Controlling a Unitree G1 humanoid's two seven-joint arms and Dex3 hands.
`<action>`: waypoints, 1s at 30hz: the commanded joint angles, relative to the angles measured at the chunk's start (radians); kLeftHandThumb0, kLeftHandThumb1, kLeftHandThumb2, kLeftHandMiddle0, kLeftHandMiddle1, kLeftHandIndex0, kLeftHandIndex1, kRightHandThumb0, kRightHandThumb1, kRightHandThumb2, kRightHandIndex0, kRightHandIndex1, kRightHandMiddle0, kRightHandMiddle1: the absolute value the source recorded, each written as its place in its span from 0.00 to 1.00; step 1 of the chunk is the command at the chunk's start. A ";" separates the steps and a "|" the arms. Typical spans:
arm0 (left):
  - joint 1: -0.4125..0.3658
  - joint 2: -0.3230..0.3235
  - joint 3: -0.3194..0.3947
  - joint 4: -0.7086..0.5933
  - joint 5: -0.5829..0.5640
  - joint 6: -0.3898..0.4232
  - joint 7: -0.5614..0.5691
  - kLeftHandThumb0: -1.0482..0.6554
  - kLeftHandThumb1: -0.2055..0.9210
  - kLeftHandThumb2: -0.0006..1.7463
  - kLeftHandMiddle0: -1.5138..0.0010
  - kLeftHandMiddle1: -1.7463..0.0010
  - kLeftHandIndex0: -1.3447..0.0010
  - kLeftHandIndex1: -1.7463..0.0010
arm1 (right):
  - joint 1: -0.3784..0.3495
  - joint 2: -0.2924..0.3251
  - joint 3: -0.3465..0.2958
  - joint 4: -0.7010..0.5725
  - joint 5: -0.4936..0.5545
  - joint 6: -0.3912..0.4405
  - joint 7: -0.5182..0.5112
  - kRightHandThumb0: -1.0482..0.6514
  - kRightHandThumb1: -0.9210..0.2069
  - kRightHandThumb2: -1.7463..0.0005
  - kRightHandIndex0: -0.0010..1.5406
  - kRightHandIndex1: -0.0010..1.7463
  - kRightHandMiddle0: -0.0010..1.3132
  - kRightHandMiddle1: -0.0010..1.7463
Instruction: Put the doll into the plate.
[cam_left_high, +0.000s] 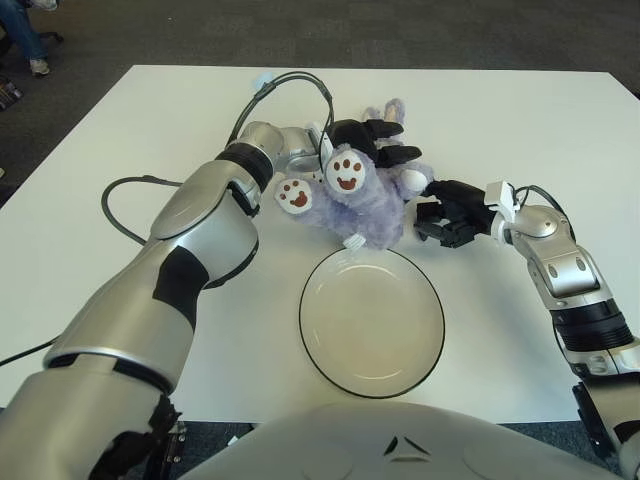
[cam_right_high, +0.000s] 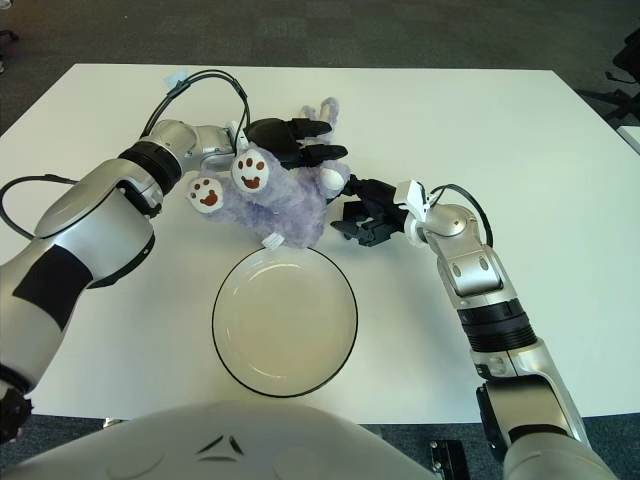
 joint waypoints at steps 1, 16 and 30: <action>0.027 -0.005 -0.011 0.005 0.010 0.013 -0.024 0.52 0.36 0.64 0.93 0.99 0.99 0.99 | 0.009 -0.002 0.014 0.039 0.020 -0.019 0.051 0.82 0.00 0.80 0.24 0.89 0.21 0.77; 0.003 -0.019 -0.083 -0.014 0.068 -0.012 -0.024 0.52 0.36 0.65 1.00 0.40 1.00 0.42 | 0.007 0.002 0.004 0.057 0.057 -0.035 0.094 0.61 0.00 0.81 0.27 0.82 0.25 0.86; 0.029 -0.035 -0.088 -0.020 0.047 0.006 -0.050 0.53 0.38 0.71 0.97 0.24 0.93 0.06 | 0.018 -0.002 -0.008 0.029 0.058 -0.036 0.089 0.61 0.23 0.58 0.31 0.93 0.31 0.80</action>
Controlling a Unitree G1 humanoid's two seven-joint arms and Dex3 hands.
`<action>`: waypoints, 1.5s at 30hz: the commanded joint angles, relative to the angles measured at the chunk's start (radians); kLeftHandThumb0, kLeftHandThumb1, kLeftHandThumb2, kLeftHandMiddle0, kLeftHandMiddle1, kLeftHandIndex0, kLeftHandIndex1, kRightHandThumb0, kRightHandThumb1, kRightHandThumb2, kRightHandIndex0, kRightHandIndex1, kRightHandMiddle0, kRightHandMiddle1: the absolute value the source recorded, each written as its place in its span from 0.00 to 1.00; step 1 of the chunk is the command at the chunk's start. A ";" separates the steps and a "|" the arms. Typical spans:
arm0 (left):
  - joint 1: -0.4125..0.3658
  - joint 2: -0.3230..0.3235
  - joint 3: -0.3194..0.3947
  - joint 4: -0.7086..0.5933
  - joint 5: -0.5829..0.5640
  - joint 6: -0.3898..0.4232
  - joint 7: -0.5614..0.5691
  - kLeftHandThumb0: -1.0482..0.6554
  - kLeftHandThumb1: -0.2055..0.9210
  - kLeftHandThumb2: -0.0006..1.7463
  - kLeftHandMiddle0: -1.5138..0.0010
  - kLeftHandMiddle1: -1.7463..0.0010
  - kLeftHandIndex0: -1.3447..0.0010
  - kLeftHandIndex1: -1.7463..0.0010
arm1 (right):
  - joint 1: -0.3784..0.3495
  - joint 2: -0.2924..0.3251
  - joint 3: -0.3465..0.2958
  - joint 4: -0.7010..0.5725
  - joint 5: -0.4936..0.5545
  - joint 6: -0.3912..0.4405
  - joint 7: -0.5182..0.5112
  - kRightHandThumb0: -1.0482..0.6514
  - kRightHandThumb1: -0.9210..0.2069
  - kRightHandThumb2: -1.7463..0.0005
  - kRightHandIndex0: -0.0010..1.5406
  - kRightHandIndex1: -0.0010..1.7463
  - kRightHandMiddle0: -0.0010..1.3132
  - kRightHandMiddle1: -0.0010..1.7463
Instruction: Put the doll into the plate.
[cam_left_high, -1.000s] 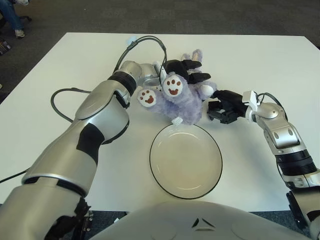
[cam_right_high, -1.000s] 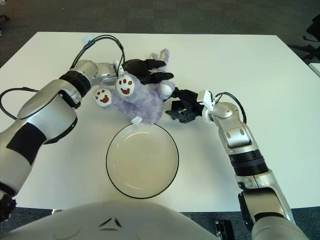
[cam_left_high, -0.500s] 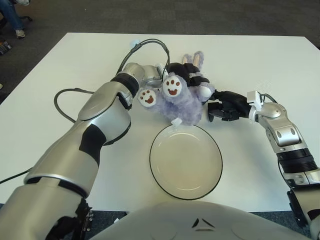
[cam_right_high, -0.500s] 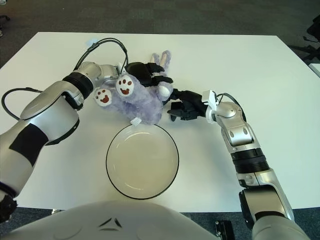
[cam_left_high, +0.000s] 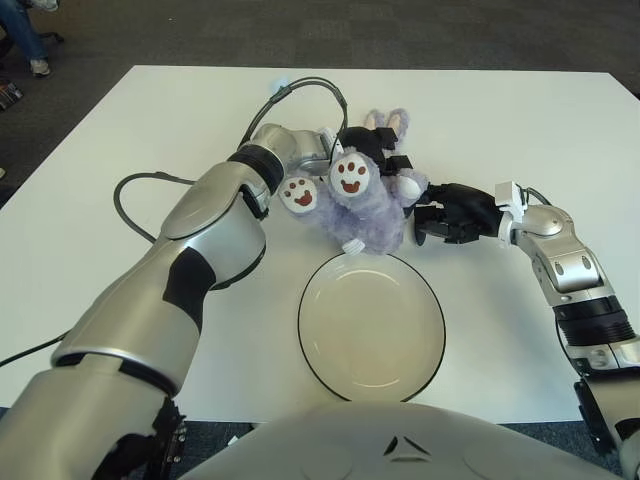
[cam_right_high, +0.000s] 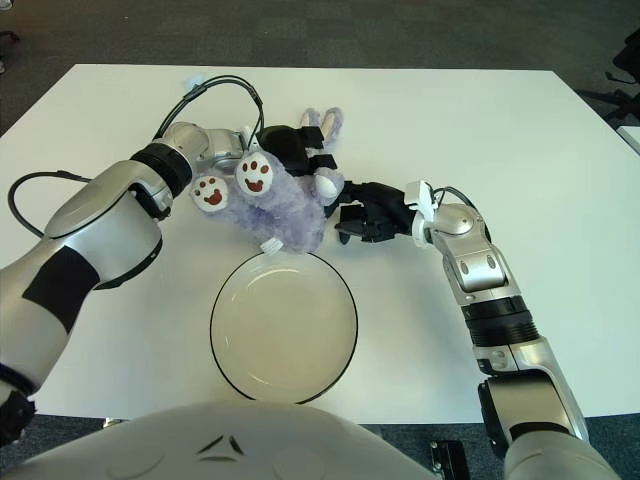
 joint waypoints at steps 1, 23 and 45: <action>0.041 0.000 -0.036 -0.003 0.042 -0.009 0.010 0.53 0.39 0.71 0.96 0.23 0.92 0.05 | 0.017 -0.001 0.006 -0.011 0.003 0.009 0.003 0.61 0.24 0.56 0.32 0.94 0.31 0.80; 0.041 0.003 -0.117 -0.017 0.121 0.016 0.217 0.37 0.66 0.48 0.83 0.00 0.55 0.14 | 0.024 -0.010 0.009 -0.036 -0.012 0.003 -0.004 0.61 0.17 0.63 0.32 0.90 0.25 0.83; 0.046 0.046 0.000 0.017 0.003 0.054 0.175 0.35 0.54 0.62 0.75 0.00 0.52 0.10 | 0.061 -0.016 0.007 0.044 -0.025 -0.094 0.011 0.61 0.30 0.43 0.21 1.00 0.24 0.98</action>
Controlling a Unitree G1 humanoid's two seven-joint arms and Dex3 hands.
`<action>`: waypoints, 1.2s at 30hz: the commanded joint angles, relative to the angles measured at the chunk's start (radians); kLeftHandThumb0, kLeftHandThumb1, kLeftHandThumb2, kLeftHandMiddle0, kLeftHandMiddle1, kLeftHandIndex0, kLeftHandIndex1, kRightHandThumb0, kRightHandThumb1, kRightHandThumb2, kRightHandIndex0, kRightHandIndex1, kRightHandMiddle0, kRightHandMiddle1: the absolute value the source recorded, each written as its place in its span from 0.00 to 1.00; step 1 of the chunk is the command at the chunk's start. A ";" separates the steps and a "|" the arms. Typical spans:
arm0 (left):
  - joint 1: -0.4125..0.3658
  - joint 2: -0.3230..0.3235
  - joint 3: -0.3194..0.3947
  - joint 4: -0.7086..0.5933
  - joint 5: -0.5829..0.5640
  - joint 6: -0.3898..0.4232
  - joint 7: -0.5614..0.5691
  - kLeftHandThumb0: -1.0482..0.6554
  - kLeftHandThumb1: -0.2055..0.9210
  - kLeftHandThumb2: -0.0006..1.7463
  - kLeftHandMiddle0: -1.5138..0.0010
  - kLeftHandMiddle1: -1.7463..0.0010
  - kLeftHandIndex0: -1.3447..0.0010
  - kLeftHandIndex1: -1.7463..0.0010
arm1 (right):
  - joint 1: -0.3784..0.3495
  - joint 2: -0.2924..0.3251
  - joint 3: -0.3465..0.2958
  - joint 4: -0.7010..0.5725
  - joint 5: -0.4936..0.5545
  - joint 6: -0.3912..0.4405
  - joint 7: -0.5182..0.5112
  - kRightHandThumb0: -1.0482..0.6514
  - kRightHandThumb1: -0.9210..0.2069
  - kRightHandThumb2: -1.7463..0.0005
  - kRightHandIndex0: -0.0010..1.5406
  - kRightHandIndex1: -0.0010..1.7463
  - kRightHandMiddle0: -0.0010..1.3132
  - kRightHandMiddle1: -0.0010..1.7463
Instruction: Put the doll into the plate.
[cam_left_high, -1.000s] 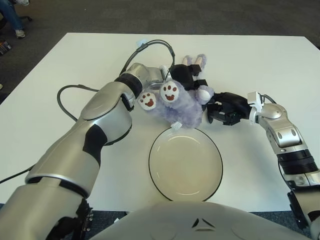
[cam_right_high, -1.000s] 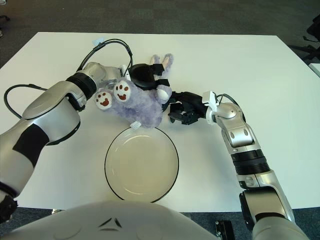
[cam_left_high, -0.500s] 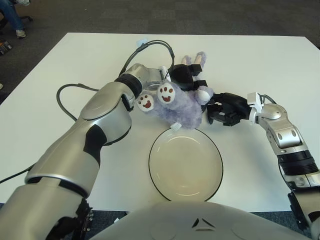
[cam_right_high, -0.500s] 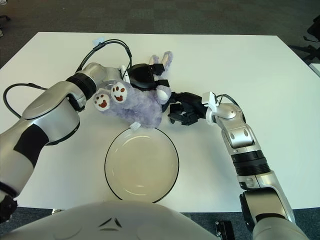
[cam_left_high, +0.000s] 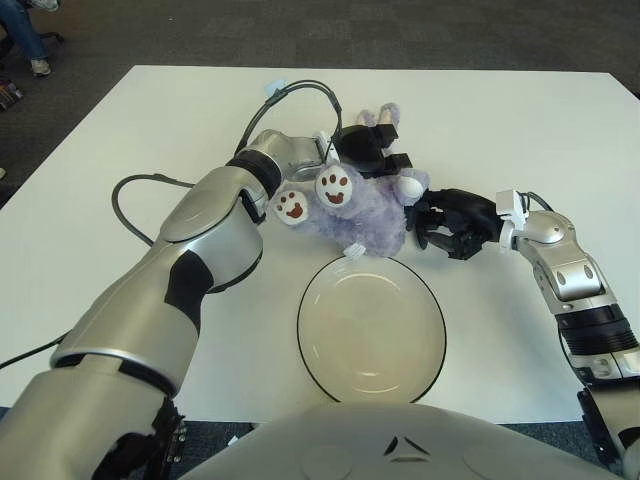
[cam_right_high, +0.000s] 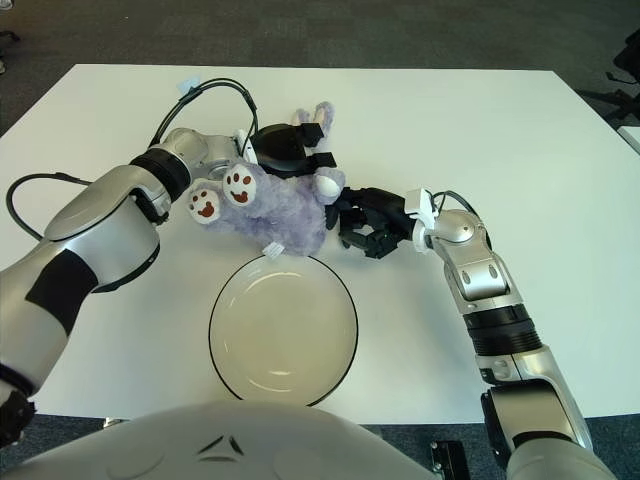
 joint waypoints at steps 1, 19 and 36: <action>0.017 0.033 0.022 0.012 -0.011 0.001 -0.026 0.35 0.54 0.62 0.75 0.00 0.53 0.09 | 0.026 -0.011 0.006 0.046 -0.014 -0.006 0.009 0.61 0.30 0.43 0.21 1.00 0.24 0.98; 0.053 0.068 0.224 0.002 -0.185 -0.031 -0.123 0.61 0.45 0.76 0.69 0.00 0.59 0.02 | 0.056 -0.024 -0.003 0.111 -0.016 -0.012 0.000 0.61 0.29 0.44 0.20 1.00 0.23 0.99; 0.057 0.086 0.315 -0.008 -0.244 -0.043 -0.178 0.61 0.47 0.72 0.67 0.00 0.59 0.08 | 0.045 -0.034 0.013 0.201 -0.044 0.020 -0.033 0.61 0.23 0.48 0.18 1.00 0.20 0.99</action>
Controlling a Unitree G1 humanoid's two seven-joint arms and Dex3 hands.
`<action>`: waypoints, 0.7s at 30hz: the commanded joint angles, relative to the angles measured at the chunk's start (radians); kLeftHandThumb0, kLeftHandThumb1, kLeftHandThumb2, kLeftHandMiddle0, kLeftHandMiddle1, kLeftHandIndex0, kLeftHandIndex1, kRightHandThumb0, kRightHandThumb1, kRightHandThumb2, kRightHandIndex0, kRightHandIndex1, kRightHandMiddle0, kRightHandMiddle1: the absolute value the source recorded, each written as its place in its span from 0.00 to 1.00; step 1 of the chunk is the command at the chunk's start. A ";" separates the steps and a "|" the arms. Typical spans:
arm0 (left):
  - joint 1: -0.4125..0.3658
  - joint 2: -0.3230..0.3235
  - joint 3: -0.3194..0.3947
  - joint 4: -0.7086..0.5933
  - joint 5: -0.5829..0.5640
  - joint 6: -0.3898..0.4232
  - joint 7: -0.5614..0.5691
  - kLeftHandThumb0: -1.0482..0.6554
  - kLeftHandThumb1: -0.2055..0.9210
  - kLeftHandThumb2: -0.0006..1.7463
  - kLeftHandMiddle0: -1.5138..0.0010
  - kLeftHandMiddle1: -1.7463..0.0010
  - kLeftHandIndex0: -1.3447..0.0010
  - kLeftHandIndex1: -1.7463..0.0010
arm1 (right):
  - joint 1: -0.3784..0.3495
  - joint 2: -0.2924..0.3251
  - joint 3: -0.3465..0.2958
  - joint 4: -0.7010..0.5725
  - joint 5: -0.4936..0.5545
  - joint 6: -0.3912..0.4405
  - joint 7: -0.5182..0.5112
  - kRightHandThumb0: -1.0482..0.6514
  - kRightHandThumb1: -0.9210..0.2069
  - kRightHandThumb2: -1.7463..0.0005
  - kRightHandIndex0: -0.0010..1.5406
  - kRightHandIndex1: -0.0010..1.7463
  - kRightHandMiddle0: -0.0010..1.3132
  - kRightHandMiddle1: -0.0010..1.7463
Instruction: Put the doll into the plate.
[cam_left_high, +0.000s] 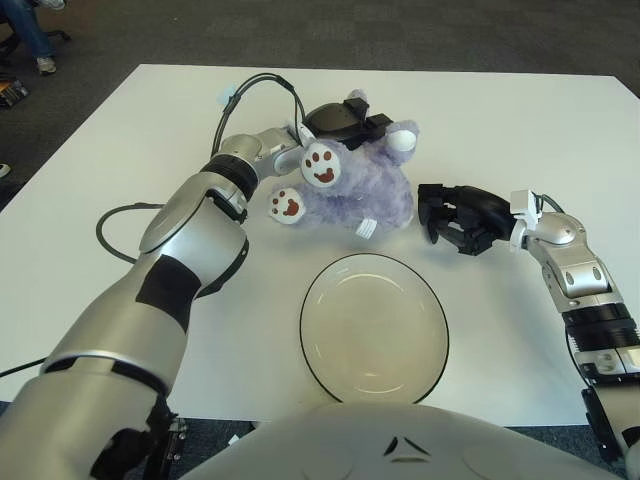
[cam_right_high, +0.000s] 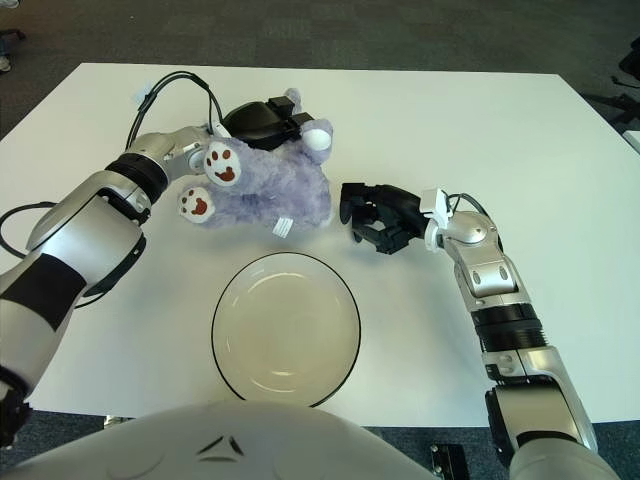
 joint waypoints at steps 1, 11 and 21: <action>0.001 0.019 0.026 -0.012 -0.025 -0.004 -0.013 0.61 0.48 0.72 0.67 0.00 0.59 0.08 | 0.057 -0.016 0.037 0.068 -0.056 0.072 -0.008 0.61 0.23 0.48 0.18 1.00 0.20 0.99; 0.003 0.038 0.072 -0.022 -0.057 -0.015 -0.055 0.61 0.46 0.72 0.63 0.00 0.59 0.11 | 0.053 -0.018 0.047 0.100 -0.078 0.057 -0.039 0.61 0.24 0.47 0.18 1.00 0.20 0.99; 0.008 0.055 0.127 -0.038 -0.100 -0.003 -0.098 0.61 0.40 0.77 0.58 0.00 0.58 0.09 | 0.053 -0.015 0.055 0.119 -0.090 0.065 -0.073 0.51 0.13 0.60 0.48 1.00 0.21 0.97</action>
